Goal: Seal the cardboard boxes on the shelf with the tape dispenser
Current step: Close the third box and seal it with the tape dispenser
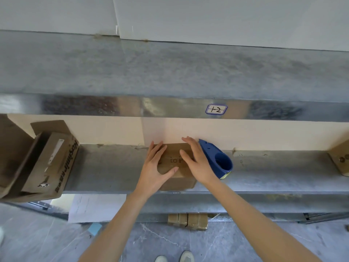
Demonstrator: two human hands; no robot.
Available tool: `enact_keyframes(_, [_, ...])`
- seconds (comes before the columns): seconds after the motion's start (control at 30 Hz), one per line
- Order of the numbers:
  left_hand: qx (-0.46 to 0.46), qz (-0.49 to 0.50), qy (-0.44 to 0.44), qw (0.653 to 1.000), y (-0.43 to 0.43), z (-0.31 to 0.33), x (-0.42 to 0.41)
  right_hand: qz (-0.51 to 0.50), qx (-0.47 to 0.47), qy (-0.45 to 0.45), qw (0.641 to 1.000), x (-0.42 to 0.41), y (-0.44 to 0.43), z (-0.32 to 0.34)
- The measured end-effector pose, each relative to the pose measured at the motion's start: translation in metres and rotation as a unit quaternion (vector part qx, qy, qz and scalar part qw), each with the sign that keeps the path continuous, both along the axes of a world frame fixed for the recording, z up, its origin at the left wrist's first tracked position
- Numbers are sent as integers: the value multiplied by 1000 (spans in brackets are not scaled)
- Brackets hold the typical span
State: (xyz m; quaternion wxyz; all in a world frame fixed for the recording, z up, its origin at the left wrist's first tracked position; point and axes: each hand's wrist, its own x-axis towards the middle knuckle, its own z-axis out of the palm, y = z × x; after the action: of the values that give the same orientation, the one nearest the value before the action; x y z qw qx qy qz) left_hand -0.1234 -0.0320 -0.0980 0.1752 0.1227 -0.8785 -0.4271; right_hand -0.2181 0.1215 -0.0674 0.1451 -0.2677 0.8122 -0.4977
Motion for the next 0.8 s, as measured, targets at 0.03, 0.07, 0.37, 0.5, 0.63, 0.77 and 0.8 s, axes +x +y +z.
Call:
enact_keyframes(0.03, [14,2,7,1000,0,-1,0,-4,-19,-22,1000,3,-4,-5])
enact_keyframes(0.07, [31,4,14,999,0,-2,0,-15,-45,-47,998,4,-6,-9])
enact_keyframes(0.37, [125,9,41,991,1,-7,0,-16,-83,-114,990,4,-3,-13])
enact_keyframes(0.5, [165,7,28,986,3,-2,1,36,61,141,987,-3,1,-21])
enact_keyframes(0.63, [163,7,19,986,2,1,2,151,190,304,921,-10,2,-15])
enact_keyframes(0.77, [124,7,9,992,-1,-3,1,209,274,304,888,-13,2,-6])
enact_keyframes(0.8, [110,7,6,994,-1,-4,1,212,285,306,883,-13,3,-4])
